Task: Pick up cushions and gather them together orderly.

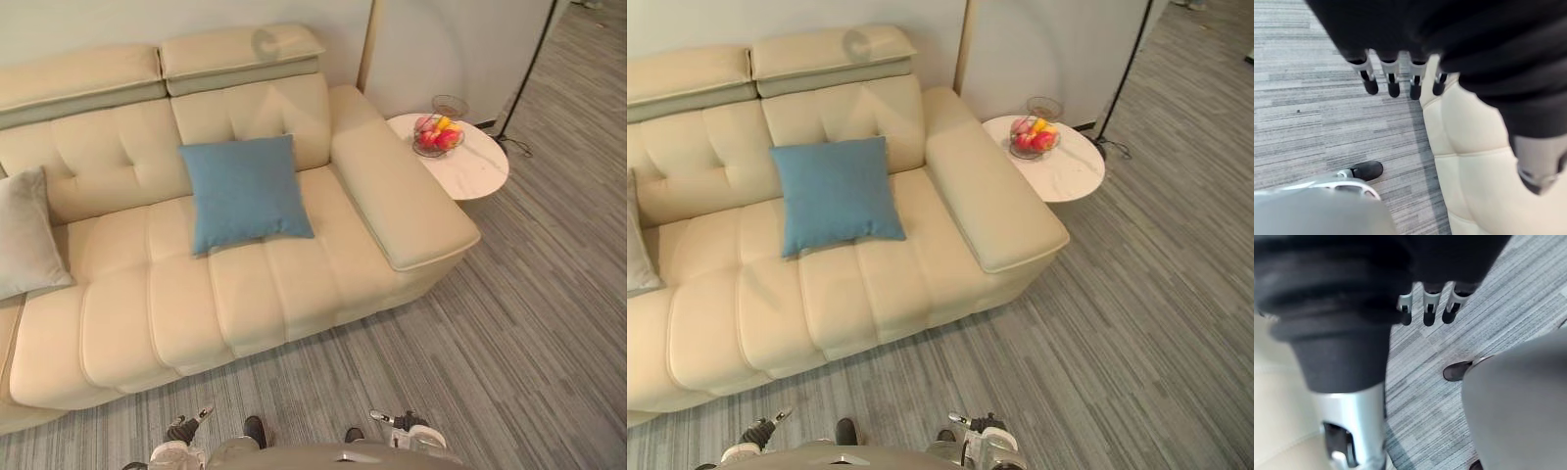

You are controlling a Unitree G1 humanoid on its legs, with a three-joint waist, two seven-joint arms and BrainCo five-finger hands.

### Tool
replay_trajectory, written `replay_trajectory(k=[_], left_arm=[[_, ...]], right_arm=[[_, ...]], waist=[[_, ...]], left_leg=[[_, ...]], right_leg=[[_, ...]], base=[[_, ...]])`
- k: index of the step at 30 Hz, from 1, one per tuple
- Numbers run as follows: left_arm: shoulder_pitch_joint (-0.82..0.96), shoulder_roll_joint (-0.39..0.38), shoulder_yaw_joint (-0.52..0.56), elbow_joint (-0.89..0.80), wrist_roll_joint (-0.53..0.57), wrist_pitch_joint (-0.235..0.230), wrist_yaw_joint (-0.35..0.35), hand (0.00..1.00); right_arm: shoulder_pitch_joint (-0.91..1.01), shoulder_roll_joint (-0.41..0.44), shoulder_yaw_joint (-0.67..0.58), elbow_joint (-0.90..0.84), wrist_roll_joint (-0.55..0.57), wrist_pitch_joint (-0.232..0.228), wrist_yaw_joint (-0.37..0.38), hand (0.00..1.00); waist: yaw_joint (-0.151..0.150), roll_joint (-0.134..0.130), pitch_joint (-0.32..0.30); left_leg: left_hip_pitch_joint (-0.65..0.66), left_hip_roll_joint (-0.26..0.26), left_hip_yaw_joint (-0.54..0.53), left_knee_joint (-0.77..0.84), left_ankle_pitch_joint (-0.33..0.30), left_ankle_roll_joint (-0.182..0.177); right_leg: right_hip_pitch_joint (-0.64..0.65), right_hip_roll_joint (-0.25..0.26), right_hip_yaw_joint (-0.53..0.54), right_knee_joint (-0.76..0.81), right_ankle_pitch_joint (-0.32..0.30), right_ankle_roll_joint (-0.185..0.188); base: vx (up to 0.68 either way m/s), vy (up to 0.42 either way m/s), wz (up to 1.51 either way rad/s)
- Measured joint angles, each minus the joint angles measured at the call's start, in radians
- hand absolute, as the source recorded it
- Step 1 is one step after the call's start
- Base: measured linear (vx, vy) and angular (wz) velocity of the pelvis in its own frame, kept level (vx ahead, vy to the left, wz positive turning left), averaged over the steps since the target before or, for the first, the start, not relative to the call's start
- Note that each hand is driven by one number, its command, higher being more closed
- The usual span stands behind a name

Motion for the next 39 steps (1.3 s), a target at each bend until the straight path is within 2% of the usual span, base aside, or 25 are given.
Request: replay_trajectory(k=[3,4,7,12,13,14,15,16,17,18,19,20,21,22,24,26,29,31,32,33,34,35,37,39], left_arm=[[-0.001,-0.002,0.002,-0.003,-0.001,0.0,0.001,0.0],[-0.003,-0.002,0.008,-0.003,-0.003,0.0,0.001,0.0],[0.001,-0.009,0.014,-0.002,-0.019,0.0,0.001,0.0],[-0.002,-0.01,0.014,0.0,-0.019,0.0,0.001,0.0],[-0.009,-0.009,0.012,-0.001,-0.019,0.0,0.001,0.0],[-0.011,-0.007,0.012,0.0,-0.019,0.0,0.001,0.0],[-0.019,-0.006,0.012,0.0,-0.019,0.0,0.001,0.0],[-0.031,-0.005,0.016,-0.001,-0.019,-0.001,0.0,0.0],[-0.035,-0.005,0.019,-0.001,-0.019,-0.001,0.0,0.0],[-0.044,-0.015,0.022,-0.01,-0.019,-0.002,-0.001,0.0],[-0.072,-0.036,0.02,-0.013,-0.019,-0.006,0.0,0.0],[-0.075,-0.041,0.017,-0.018,-0.019,-0.007,-0.002,0.0],[-0.075,-0.041,-0.001,-0.033,-0.018,-0.007,-0.002,0.0],[-0.076,-0.041,0.0,-0.037,-0.018,-0.007,-0.002,0.0],[-0.081,-0.042,-0.004,-0.037,-0.018,-0.007,-0.002,0.0],[-0.083,-0.049,-0.022,-0.03,-0.018,-0.006,-0.008,0.0],[-0.083,-0.058,-0.041,-0.011,-0.018,-0.005,-0.019,0.0],[-0.075,-0.065,-0.04,-0.009,-0.017,-0.004,-0.02,0.0],[-0.065,-0.077,-0.036,-0.013,-0.022,-0.003,-0.022,0.0],[-0.067,-0.083,-0.04,-0.015,-0.018,-0.003,-0.023,0.0],[-0.07,-0.086,-0.04,-0.015,-0.018,-0.004,-0.024,0.0],[-0.071,-0.086,-0.038,-0.017,-0.019,-0.005,-0.024,0.0],[-0.07,-0.088,-0.038,-0.029,-0.019,-0.006,-0.024,0.0],[-0.069,-0.092,-0.038,-0.04,-0.019,-0.007,-0.025,0.0]], right_arm=[[0.0,0.0,0.0,-0.006,0.011,-0.001,-0.002,0.0],[0.0,0.0,0.0,-0.01,0.011,-0.002,-0.004,0.0],[0.011,0.004,0.0,-0.04,0.014,-0.004,-0.004,0.0],[0.018,0.004,0.001,-0.068,0.011,0.0,-0.004,0.0],[0.016,0.008,0.003,-0.076,0.011,0.001,-0.004,0.0],[0.011,0.01,0.004,-0.077,0.011,0.0,-0.004,0.0],[0.001,0.009,0.015,-0.074,0.011,0.0,-0.004,0.0],[-0.007,0.006,0.049,-0.076,0.01,0.0,-0.003,0.0],[-0.007,0.005,0.051,-0.077,0.01,-0.001,-0.003,0.0],[-0.009,0.002,0.046,-0.078,0.012,0.0,-0.002,0.0],[-0.023,-0.03,0.04,-0.079,0.013,0.0,-0.002,0.0],[-0.023,-0.037,0.042,-0.078,0.011,0.0,-0.003,0.0],[-0.026,-0.04,0.044,-0.079,0.01,-0.002,-0.002,0.0],[-0.027,-0.04,0.045,-0.079,0.011,-0.006,-0.002,0.0],[-0.028,-0.042,0.045,-0.077,0.01,-0.008,-0.003,0.0],[-0.028,-0.046,0.045,-0.074,0.01,-0.007,-0.003,0.0],[-0.025,-0.056,0.046,-0.071,0.01,-0.005,-0.004,0.0],[-0.021,-0.059,0.046,-0.058,0.011,-0.004,-0.005,0.0],[-0.021,-0.062,0.046,-0.047,0.011,-0.004,-0.005,0.0],[-0.022,-0.065,0.048,-0.041,0.011,-0.003,-0.007,0.0],[-0.023,-0.068,0.047,-0.039,0.011,0.0,-0.008,0.0],[-0.022,-0.068,0.046,-0.036,0.012,0.001,-0.01,0.0],[-0.02,-0.067,0.043,-0.033,0.012,0.001,-0.017,0.0],[-0.014,-0.063,0.041,-0.039,0.012,0.0,-0.022,0.0]], waist=[[0.003,0.003,0.006],[0.01,-0.002,0.007],[0.01,-0.005,0.01],[-0.004,-0.003,0.005],[-0.006,-0.004,0.005],[-0.006,-0.004,0.006],[0.0,-0.002,0.011],[0.009,0.003,0.015],[0.007,0.005,0.016],[0.001,0.015,0.022],[-0.01,0.049,0.039],[-0.009,0.06,0.043],[-0.008,0.072,0.043],[-0.008,0.08,0.043],[-0.012,0.086,0.042],[-0.006,0.087,0.042],[-0.012,0.084,0.043],[-0.011,0.07,0.041],[-0.008,0.075,0.042],[-0.004,0.076,0.045],[-0.004,0.083,0.048],[-0.001,0.08,0.051],[0.011,0.079,0.052],[0.017,0.079,0.052]], left_leg=[[0.004,0.008,0.034,0.001,-0.009,-0.013],[0.002,-0.01,-0.027,0.002,-0.042,-0.04],[0.004,-0.024,-0.061,0.001,-0.082,-0.031],[0.044,-0.005,0.082,0.002,-0.102,-0.023],[0.043,0.0,0.146,0.006,-0.106,-0.018],[0.035,0.005,0.168,0.024,-0.117,-0.012],[0.015,0.025,0.218,0.084,-0.152,-0.001],[0.0,0.052,0.264,0.147,-0.182,0.024],[0.0,0.057,0.268,0.164,-0.192,0.027],[0.01,0.055,0.288,0.192,-0.213,0.033],[0.036,0.073,0.331,0.205,-0.229,0.014],[0.044,0.076,0.348,0.205,-0.23,0.013],[0.066,0.08,0.389,0.205,-0.24,-0.003],[0.084,0.088,0.41,0.204,-0.254,-0.023],[0.094,0.098,0.422,0.202,-0.258,-0.031],[0.111,0.114,0.424,0.202,-0.246,-0.05],[0.118,0.14,0.429,0.274,-0.232,-0.067],[0.07,0.197,0.425,0.472,-0.232,-0.067],[0.029,0.256,0.41,0.631,-0.221,-0.047],[-0.015,0.28,0.361,0.732,-0.24,-0.027],[-0.045,0.267,0.295,0.77,-0.274,-0.026],[-0.082,0.228,0.211,0.779,-0.315,-0.03],[-0.123,0.176,0.127,0.754,-0.345,-0.039],[-0.165,0.133,0.045,0.663,-0.352,-0.036]], right_leg=[[-0.041,0.015,0.063,0.009,0.01,-0.007],[-0.082,0.024,0.124,0.019,0.011,-0.016],[-0.129,0.034,0.171,0.025,0.021,-0.028],[-0.188,0.092,0.332,0.028,0.072,-0.024],[-0.218,0.113,0.382,0.025,0.099,-0.023],[-0.227,0.121,0.386,0.025,0.112,-0.025],[-0.26,0.15,0.37,0.023,0.16,-0.027],[-0.286,0.173,0.285,0.006,0.226,-0.062],[-0.284,0.176,0.241,-0.005,0.233,-0.077],[-0.281,0.163,0.084,0.002,0.167,-0.173],[-0.291,0.129,-0.151,0.068,0.081,-0.202],[-0.301,0.106,-0.23,0.102,0.058,-0.215],[-0.307,0.055,-0.394,0.164,0.033,-0.223],[-0.298,0.039,-0.469,0.19,0.033,-0.213],[-0.299,0.055,-0.459,0.198,0.04,-0.176],[-0.3,0.084,-0.421,0.2,0.027,-0.165],[-0.3,0.088,-0.392,0.246,-0.023,-0.161],[-0.288,0.084,-0.362,0.253,-0.049,-0.15],[-0.271,0.094,-0.339,0.252,-0.059,-0.156],[-0.26,0.103,-0.311,0.251,-0.072,-0.169],[-0.246,0.111,-0.282,0.251,-0.077,-0.176],[-0.234,0.113,-0.245,0.252,-0.081,-0.177],[-0.217,0.113,-0.188,0.251,-0.084,-0.172],[-0.202,0.114,-0.13,0.253,-0.089,-0.161]], base=[[-0.12,-0.001,-0.74],[-0.08,0.017,-0.95],[-0.03,0.017,-1.14],[0.06,-0.016,-1.23],[0.08,-0.02,-1.29],[0.09,-0.052,-1.66],[0.09,-0.102,-2.07],[0.09,-0.134,-2.03],[0.1,-0.187,-1.82],[0.08,-0.176,-1.21],[0.05,-0.131,-1.17],[0.02,-0.06,-1.17],[0.05,-0.07,-1.03],[0.08,-0.1,-0.96],[0.09,-0.13,-0.53],[0.07,-0.103,-0.48],[0.03,-0.07,-0.29],[0.05,-0.086,-0.33],[0.1,-0.074,-0.52],[0.15,-0.032,-0.71],[0.14,-0.006,-0.81],[0.13,0.015,-0.77],[0.11,0.051,-0.91],[0.09,0.102,-1.0]])
